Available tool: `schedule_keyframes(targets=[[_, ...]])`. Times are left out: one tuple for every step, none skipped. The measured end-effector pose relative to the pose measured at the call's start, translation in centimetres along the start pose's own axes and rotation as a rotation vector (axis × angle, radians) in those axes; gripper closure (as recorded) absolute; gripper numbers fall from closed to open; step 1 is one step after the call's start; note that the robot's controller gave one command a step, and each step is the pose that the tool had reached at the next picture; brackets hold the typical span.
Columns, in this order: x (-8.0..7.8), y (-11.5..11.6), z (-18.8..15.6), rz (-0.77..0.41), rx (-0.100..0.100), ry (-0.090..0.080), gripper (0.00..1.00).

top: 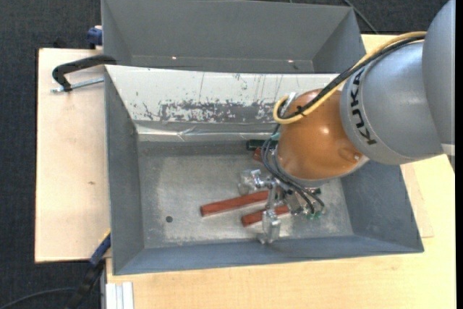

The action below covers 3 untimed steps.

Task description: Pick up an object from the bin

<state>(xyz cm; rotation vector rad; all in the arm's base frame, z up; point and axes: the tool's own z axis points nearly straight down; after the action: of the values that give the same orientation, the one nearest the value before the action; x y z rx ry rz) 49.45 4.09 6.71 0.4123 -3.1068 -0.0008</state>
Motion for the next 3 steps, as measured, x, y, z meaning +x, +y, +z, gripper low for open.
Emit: schedule_keyframes(targets=[[-2.5,1.0,-3.4,0.003,0.001,-0.014,0.0],[-1.1,0.2,-3.4,0.127,0.0,-0.008,0.0],[-2.0,0.7,-0.3,0.299,-0.001,-0.005,0.0]])
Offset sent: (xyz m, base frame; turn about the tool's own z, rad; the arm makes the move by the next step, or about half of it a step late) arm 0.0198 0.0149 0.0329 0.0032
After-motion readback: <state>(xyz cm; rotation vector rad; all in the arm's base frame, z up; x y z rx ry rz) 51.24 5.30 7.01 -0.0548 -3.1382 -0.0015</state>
